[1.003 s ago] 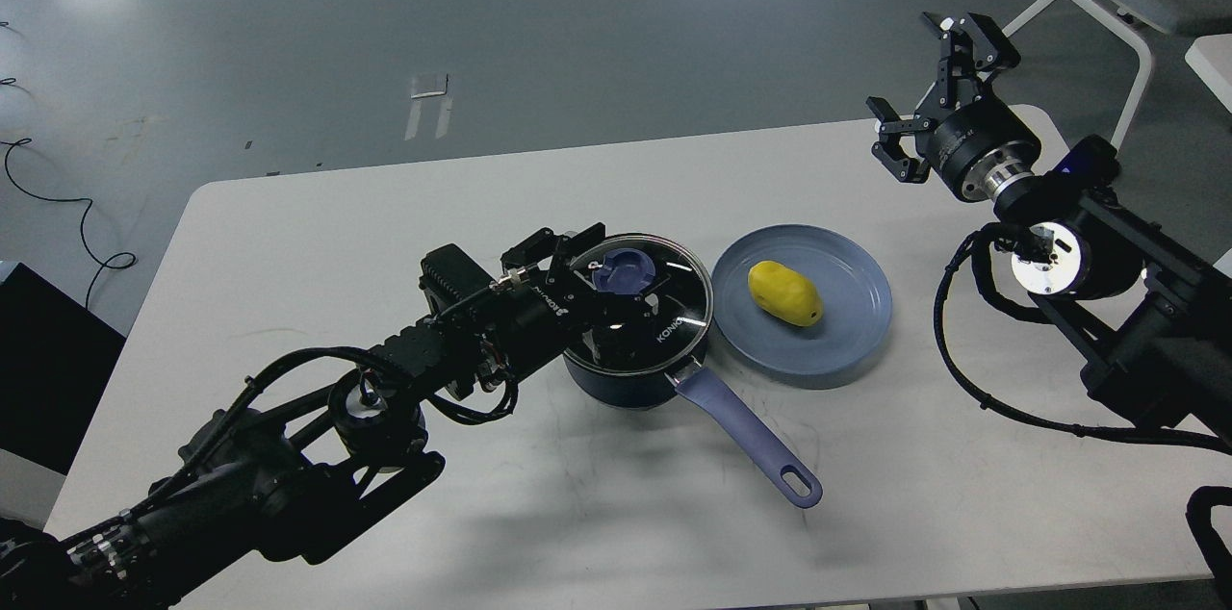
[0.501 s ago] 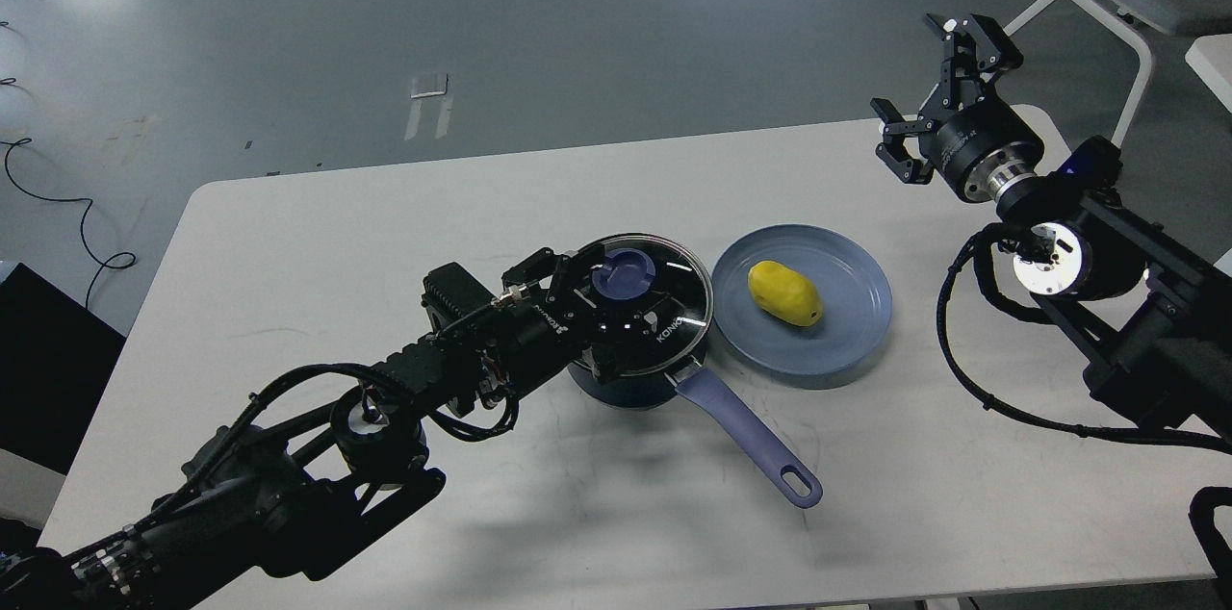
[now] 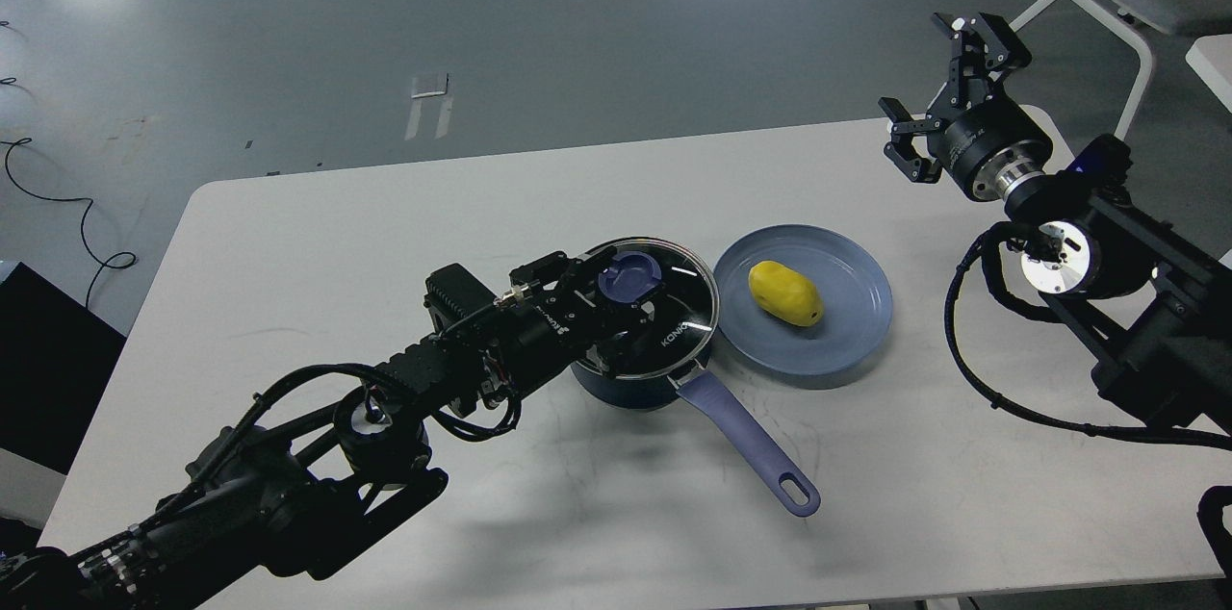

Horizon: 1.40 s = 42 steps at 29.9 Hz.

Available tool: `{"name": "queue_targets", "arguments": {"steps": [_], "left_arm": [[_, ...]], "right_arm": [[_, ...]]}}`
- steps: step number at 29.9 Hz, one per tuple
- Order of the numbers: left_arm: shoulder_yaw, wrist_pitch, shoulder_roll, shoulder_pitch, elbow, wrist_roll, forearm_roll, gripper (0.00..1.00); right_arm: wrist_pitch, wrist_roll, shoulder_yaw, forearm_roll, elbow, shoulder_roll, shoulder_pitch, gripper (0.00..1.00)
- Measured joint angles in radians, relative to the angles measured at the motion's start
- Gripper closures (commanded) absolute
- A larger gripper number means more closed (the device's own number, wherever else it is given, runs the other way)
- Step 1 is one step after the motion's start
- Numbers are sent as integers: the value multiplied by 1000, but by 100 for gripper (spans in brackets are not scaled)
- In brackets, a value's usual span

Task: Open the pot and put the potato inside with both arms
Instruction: 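Lower the left gripper onto the blue lid knob and grasp it, then lift the glass lid with the left gripper and set it beside the pot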

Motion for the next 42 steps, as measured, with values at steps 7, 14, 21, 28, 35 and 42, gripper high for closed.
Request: {"name": "queue_targets", "arguments": {"steps": [7, 14, 21, 28, 35, 42], "left_arm": [[-3, -1, 17, -2, 4, -1, 0, 56], [-13, -2, 50, -23, -18, -8, 0, 55], [-11, -9, 150, -127, -79, -19, -76, 55], [-1, -10, 305, -145, -135, -52, -93, 55], [7, 5, 434, -64, -131, -60, -131, 55], [7, 76, 456, 17, -73, -61, -185, 55]], "right_arm": [[0, 0, 0, 0, 0, 0, 2, 0], [0, 0, -2, -1, 0, 0, 4, 0], [0, -5, -4, -1, 0, 0, 8, 0], [0, -6, -6, -1, 0, 2, 11, 0], [0, -6, -12, -1, 0, 6, 13, 0], [-1, -6, -14, -4, -10, 11, 17, 0]]}}
